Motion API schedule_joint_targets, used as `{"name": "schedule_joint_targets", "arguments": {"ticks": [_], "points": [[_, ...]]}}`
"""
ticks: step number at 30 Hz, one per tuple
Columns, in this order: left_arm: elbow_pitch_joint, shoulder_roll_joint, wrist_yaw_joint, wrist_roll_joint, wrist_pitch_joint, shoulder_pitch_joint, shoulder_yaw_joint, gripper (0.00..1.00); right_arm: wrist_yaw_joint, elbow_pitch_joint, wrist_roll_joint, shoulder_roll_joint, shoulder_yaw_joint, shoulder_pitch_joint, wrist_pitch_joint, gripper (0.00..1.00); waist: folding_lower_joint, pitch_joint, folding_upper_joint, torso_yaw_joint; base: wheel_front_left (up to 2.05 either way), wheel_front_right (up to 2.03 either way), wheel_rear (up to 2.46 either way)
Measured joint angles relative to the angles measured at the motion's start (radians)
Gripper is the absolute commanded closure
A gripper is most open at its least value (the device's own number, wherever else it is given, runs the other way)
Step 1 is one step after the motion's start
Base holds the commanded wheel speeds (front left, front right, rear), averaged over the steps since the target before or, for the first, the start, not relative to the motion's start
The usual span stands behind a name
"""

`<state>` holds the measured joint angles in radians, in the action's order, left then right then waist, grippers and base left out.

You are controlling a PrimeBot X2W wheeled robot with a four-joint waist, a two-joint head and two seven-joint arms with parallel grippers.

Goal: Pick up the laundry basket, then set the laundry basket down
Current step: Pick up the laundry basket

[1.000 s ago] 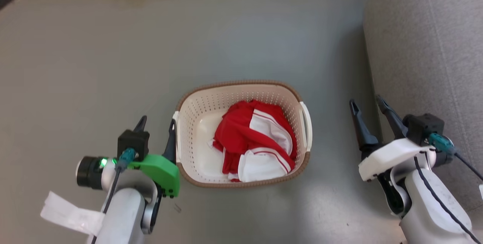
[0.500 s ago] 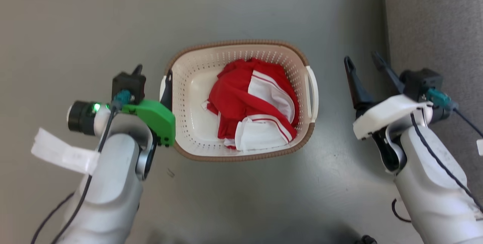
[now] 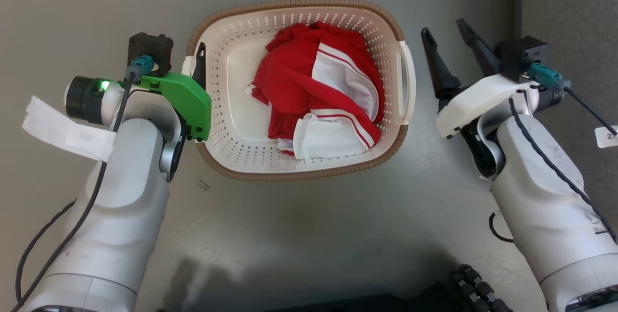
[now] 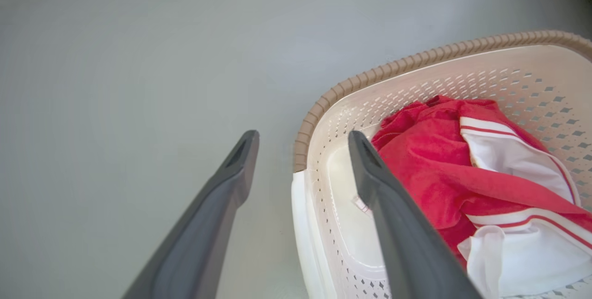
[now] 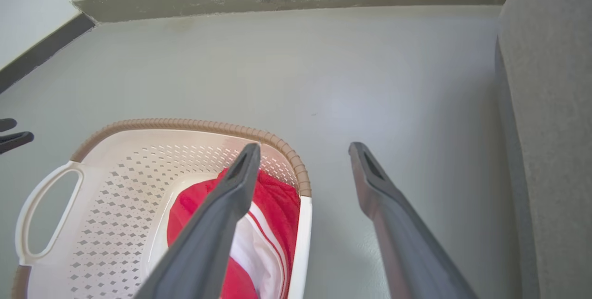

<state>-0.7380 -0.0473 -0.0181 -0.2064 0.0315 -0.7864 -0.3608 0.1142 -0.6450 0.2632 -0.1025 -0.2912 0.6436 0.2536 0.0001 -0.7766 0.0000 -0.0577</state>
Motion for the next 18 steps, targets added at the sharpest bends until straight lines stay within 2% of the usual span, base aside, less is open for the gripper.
{"name": "schedule_joint_targets", "arguments": {"ticks": [18], "points": [[-0.191, 0.000, -0.023, -0.025, -0.006, -0.049, 0.031, 0.00, 0.009, -0.164, 0.021, 0.031, -0.058, 0.053, 0.001, 0.00, -0.0001, -0.115, 0.0000, -0.028, 0.00, 0.00, 0.00]]}}
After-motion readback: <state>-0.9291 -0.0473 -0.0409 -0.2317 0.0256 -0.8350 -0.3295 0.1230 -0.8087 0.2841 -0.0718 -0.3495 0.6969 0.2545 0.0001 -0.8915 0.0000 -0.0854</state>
